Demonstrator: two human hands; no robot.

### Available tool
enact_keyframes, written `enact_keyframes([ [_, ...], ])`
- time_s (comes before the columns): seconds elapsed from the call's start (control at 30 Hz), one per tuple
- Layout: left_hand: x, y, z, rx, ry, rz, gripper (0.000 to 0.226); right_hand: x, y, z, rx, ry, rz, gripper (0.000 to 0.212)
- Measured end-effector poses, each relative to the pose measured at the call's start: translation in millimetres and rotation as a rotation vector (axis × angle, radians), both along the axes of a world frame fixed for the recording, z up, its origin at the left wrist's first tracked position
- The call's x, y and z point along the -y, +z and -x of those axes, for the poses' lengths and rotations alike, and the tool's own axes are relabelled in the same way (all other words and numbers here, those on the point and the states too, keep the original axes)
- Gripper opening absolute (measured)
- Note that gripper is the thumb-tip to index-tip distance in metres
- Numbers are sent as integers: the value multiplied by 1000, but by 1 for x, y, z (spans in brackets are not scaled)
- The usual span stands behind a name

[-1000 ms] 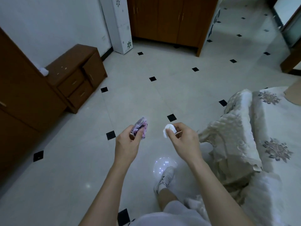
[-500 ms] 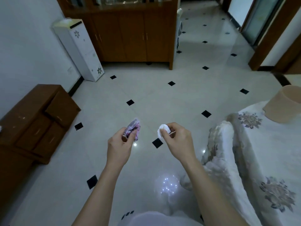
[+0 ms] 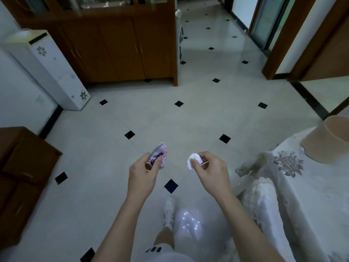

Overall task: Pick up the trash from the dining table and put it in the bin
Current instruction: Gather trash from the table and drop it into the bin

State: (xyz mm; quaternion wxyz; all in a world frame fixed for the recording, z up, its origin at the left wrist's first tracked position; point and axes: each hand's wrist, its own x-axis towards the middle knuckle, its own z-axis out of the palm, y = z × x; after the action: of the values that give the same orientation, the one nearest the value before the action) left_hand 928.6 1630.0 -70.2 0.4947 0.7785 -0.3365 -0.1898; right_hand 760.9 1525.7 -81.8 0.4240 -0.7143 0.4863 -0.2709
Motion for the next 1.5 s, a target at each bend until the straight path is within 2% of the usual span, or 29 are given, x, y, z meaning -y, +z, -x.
enact_keyframes([
  [0.23,135,10,-88,-43,-127,25,35,114,17,-70,-62,-106,27,17],
  [0.37,209,18,-126,-44,-238,47,38,179,30,-101,-71,-235,60,15],
  [0.63,332,18,-138,-47,-448,46,39,249,20,-109,-118,-410,-20,13],
  [0.9,447,-3,-105,-20,-640,28,36,331,9,-70,-94,-570,-7,14],
  [1.13,583,3,-53,7,-764,15,30,458,4,-20,-51,-695,0,8],
  [1.33,700,16,11,65,-875,0,33,560,21,37,-42,-783,40,8],
  [1.5,763,18,85,60,-1068,-1,30,590,29,103,-49,-963,76,6],
])
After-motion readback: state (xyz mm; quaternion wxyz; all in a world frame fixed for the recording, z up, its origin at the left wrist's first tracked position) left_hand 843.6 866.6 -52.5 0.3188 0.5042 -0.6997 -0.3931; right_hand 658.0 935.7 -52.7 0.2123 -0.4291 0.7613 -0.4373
